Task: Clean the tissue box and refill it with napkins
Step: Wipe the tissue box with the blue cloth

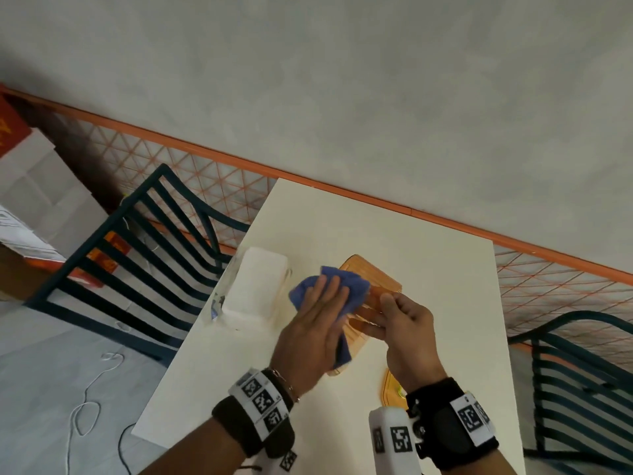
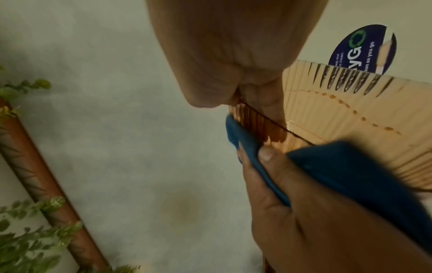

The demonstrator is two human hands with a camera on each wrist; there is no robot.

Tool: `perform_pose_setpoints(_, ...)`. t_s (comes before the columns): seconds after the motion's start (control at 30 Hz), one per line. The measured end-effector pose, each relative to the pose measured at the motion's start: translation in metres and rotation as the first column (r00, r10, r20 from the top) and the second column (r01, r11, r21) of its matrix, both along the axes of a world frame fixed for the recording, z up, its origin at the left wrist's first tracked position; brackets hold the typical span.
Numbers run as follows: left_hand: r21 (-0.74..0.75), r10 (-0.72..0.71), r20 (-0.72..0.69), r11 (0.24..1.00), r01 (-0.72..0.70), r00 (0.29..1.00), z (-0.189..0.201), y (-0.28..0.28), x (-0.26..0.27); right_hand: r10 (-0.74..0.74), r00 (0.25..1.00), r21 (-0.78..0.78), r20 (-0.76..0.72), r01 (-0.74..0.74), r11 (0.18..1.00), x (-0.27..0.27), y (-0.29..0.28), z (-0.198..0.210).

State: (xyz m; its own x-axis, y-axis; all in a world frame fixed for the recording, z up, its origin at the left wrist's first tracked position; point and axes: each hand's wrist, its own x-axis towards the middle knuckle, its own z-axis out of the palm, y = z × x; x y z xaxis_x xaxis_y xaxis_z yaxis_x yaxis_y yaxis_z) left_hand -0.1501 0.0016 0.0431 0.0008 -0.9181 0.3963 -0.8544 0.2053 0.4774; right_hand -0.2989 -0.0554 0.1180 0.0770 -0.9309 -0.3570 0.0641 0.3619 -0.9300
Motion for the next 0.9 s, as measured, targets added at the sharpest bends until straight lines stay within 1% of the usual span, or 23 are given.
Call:
perform_pose_setpoints(0.03, 0.035, 0.094, -0.043, 0.995, -0.093, 0.995, 0.002, -0.001, 0.004, -0.019, 1.0, 0.021, 0.016, 0.019, 1.0, 0.001, 0.001, -0.001)
perform_pose_setpoints(0.07, 0.07, 0.129, -0.064, 0.99, -0.125, 0.99, 0.006, -0.001, 0.0, -0.038, 0.999, 0.035, 0.024, 0.037, 0.999, 0.002, 0.002, -0.001)
perform_pose_setpoints(0.1, 0.065, 0.098, -0.025, 0.993, -0.096, 0.995, 0.011, 0.003, -0.008, -0.055, 0.998, 0.04, 0.022, 0.054, 0.998, 0.003, 0.002, -0.001)
perform_pose_setpoints(0.17, -0.019, -0.06, 0.166, 0.998, 0.064, 0.984, 0.01, 0.014, -0.026, -0.095, 0.995, 0.04, 0.014, 0.094, 0.995, 0.001, 0.0, -0.002)
perform_pose_setpoints(0.2, -0.039, -0.123, 0.198, 0.99, 0.133, 0.972, 0.011, 0.017, -0.024, -0.113, 0.993, 0.049, 0.018, 0.112, 0.992, -0.001, 0.0, -0.001)
perform_pose_setpoints(0.23, -0.038, -0.134, 0.213, 0.989, 0.145, 0.968, 0.01, 0.017, -0.016, -0.121, 0.992, 0.062, 0.028, 0.119, 0.991, -0.003, 0.0, 0.0)
perform_pose_setpoints(0.27, -0.038, -0.091, 0.191, 0.994, 0.1, 0.977, 0.01, 0.016, -0.009, -0.119, 0.992, 0.07, 0.04, 0.116, 0.991, -0.004, 0.002, 0.001)
perform_pose_setpoints(0.33, -0.015, 0.076, 0.057, 0.997, -0.075, 0.996, 0.012, 0.017, -0.002, -0.112, 0.992, 0.078, 0.052, 0.108, 0.991, -0.005, 0.006, 0.004)
perform_pose_setpoints(0.37, 0.006, 0.097, 0.041, 0.995, -0.098, 0.994, 0.013, 0.02, -0.006, -0.116, 0.992, 0.08, 0.057, 0.111, 0.991, -0.004, 0.007, 0.004)
perform_pose_setpoints(0.4, 0.01, 0.05, 0.061, 0.999, -0.051, 0.997, 0.012, 0.024, -0.015, -0.126, 0.99, 0.081, 0.063, 0.121, 0.989, -0.004, 0.008, 0.004)
perform_pose_setpoints(0.47, 0.006, -0.115, 0.152, 0.993, 0.116, 0.982, 0.006, 0.032, -0.026, -0.152, 0.987, 0.081, 0.053, 0.147, 0.986, -0.008, 0.006, 0.004)
perform_pose_setpoints(0.5, 0.027, -0.155, 0.134, 0.988, 0.152, 0.979, 0.006, 0.031, -0.02, -0.153, 0.987, 0.08, 0.043, 0.149, 0.986, -0.01, 0.006, 0.004)
perform_pose_setpoints(0.53, 0.053, -0.132, 0.069, 0.99, 0.128, 0.989, 0.007, 0.027, -0.011, -0.141, 0.989, 0.075, 0.04, 0.138, 0.988, -0.012, 0.006, 0.004)
perform_pose_setpoints(0.57, 0.056, -0.061, -0.004, 0.997, 0.061, 0.998, 0.006, 0.021, -0.003, -0.125, 0.991, 0.067, 0.039, 0.122, 0.99, -0.013, 0.007, 0.004)
perform_pose_setpoints(0.6, 0.066, 0.017, -0.049, 0.998, -0.013, 0.999, 0.008, 0.018, 0.002, -0.108, 0.993, 0.058, 0.039, 0.106, 0.993, -0.013, 0.007, 0.005)
perform_pose_setpoints(0.63, 0.067, 0.044, -0.059, 0.997, -0.04, 0.997, 0.011, 0.019, 0.0, -0.096, 0.995, 0.046, 0.03, 0.095, 0.994, -0.012, 0.007, 0.006)
perform_pose_setpoints(0.67, 0.031, 0.0, 0.0, 1.0, 0.0, 1.0, 0.014, 0.021, -0.006, -0.086, 0.996, 0.027, 0.012, 0.086, 0.996, -0.011, 0.007, 0.006)
perform_pose_setpoints(0.7, 0.003, -0.095, 0.082, 0.995, 0.095, 0.992, 0.013, 0.025, -0.014, -0.077, 0.997, -0.002, -0.022, 0.077, 0.997, -0.012, 0.007, 0.006)
perform_pose_setpoints(0.73, -0.003, -0.183, 0.122, 0.983, 0.185, 0.975, 0.01, 0.028, -0.02, -0.064, 0.996, -0.036, -0.062, 0.062, 0.997, -0.012, 0.007, 0.005)
perform_pose_setpoints(0.77, 0.012, -0.232, 0.118, 0.973, 0.232, 0.965, 0.008, 0.025, -0.019, -0.043, 0.995, -0.064, -0.095, 0.037, 0.997, -0.013, 0.008, 0.005)
perform_pose_setpoints(0.8, 0.027, -0.241, 0.084, 0.97, 0.24, 0.967, 0.007, 0.018, -0.014, -0.012, 0.994, -0.075, -0.111, 0.003, 0.997, -0.014, 0.009, 0.005)
perform_pose_setpoints(0.83, 0.052, -0.208, 0.019, 0.977, 0.206, 0.978, 0.007, 0.008, -0.007, 0.027, 0.993, -0.073, -0.117, -0.036, 0.997, -0.014, 0.011, 0.006)
perform_pose_setpoints(0.9, 0.12, -0.078, -0.146, 0.988, 0.096, 0.986, 0.011, -0.009, 0.003, 0.086, 0.986, -0.085, -0.145, -0.099, 0.991, -0.012, 0.012, 0.01)
